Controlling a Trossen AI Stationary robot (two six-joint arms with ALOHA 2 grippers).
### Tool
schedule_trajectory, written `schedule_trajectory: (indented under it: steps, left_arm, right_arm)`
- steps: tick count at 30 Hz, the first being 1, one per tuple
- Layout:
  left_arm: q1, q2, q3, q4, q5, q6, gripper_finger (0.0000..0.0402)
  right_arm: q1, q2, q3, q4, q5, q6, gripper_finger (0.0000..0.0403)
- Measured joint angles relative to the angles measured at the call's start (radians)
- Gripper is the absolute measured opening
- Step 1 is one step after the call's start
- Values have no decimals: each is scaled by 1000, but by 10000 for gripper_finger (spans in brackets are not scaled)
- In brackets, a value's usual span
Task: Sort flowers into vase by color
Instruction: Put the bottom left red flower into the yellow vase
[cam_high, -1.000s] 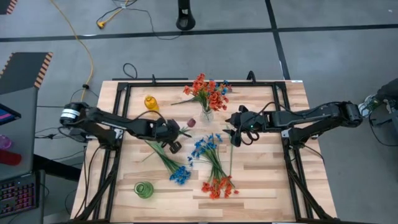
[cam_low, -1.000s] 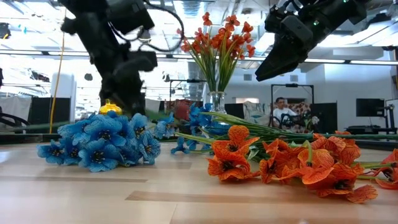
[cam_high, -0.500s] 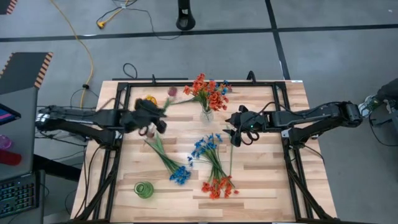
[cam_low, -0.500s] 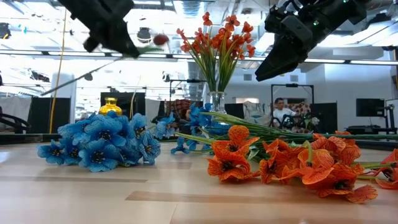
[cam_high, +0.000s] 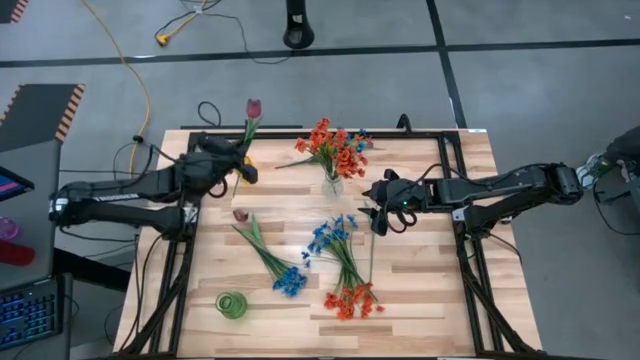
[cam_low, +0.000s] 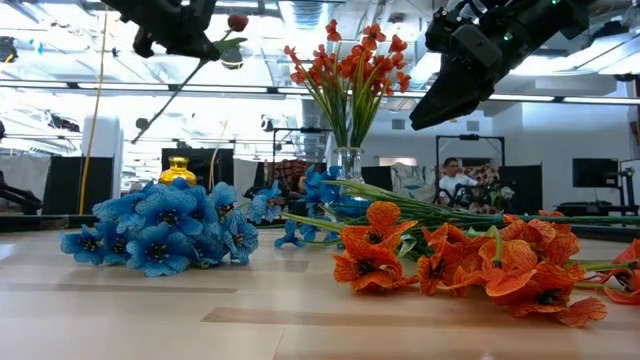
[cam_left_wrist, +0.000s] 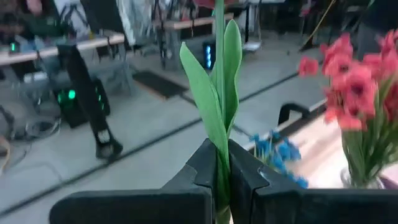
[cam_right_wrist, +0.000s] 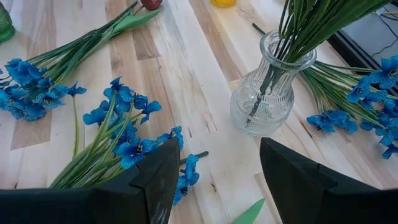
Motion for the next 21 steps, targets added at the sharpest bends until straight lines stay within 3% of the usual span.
schedule_trajectory:
  steps: [5,16,21]
  left_arm:
    - [115,0,-47,252,199,157,2]
    - [407,2,-50,363,603,252,2]
    - [478,0,-123,501,691,248,2]
  right_arm:
    - [0,0,0,0,0,0,250]
    - [0,0,0,0,0,0,250]
    - [0,0,0,0,0,0,250]
